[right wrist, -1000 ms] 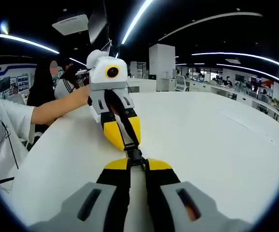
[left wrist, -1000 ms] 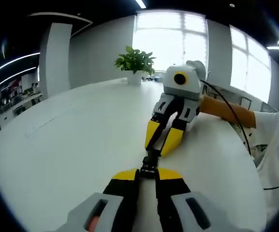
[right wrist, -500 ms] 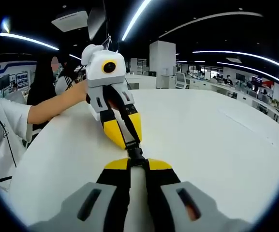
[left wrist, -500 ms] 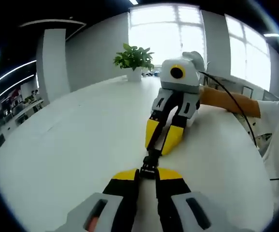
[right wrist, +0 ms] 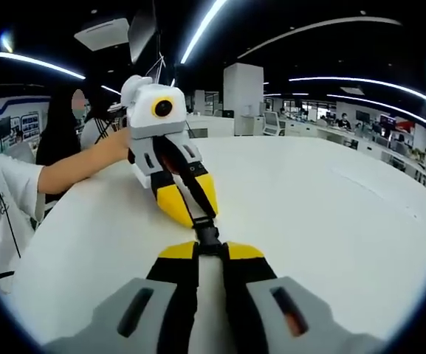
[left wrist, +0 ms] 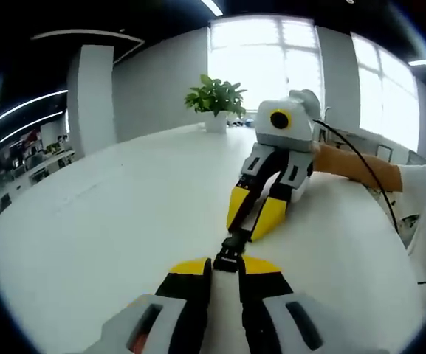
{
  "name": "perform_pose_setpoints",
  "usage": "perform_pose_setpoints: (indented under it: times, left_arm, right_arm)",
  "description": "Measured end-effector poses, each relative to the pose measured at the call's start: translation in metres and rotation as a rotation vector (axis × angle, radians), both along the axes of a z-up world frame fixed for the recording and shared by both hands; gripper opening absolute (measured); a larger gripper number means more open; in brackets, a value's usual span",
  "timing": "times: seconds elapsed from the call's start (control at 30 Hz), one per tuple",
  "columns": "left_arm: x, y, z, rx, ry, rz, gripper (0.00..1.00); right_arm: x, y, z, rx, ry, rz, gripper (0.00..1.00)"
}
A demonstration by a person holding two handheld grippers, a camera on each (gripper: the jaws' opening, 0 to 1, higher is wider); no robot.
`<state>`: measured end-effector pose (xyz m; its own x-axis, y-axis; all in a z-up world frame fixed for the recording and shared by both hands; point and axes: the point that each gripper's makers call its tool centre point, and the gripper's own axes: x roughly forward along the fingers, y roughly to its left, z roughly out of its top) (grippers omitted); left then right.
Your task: Snap the two parts of the plastic buckle together until the buckle closes and remains connected.
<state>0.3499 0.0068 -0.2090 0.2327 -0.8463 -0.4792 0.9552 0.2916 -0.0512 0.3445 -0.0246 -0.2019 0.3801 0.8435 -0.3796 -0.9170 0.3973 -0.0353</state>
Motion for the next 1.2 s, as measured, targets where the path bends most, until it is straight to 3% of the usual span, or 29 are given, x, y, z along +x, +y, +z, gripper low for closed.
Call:
perform_pose_setpoints:
  times: [0.37, 0.47, 0.83, 1.2]
  left_arm:
    - [-0.002, -0.002, 0.0, -0.029, 0.015, 0.012, 0.12]
    - [-0.006, -0.002, 0.0, -0.052, 0.042, -0.008, 0.12]
    - [-0.025, -0.006, 0.0, -0.039, 0.035, -0.125, 0.11]
    - [-0.034, -0.008, 0.001, -0.021, 0.031, -0.144, 0.09]
  right_arm:
    - [0.004, -0.002, 0.0, 0.015, -0.018, 0.001, 0.12]
    - [0.002, -0.003, 0.0, 0.021, -0.015, 0.031, 0.11]
    - [-0.018, -0.003, -0.001, 0.019, -0.021, 0.159, 0.11]
    - [-0.024, -0.001, -0.002, 0.018, 0.003, 0.195, 0.1]
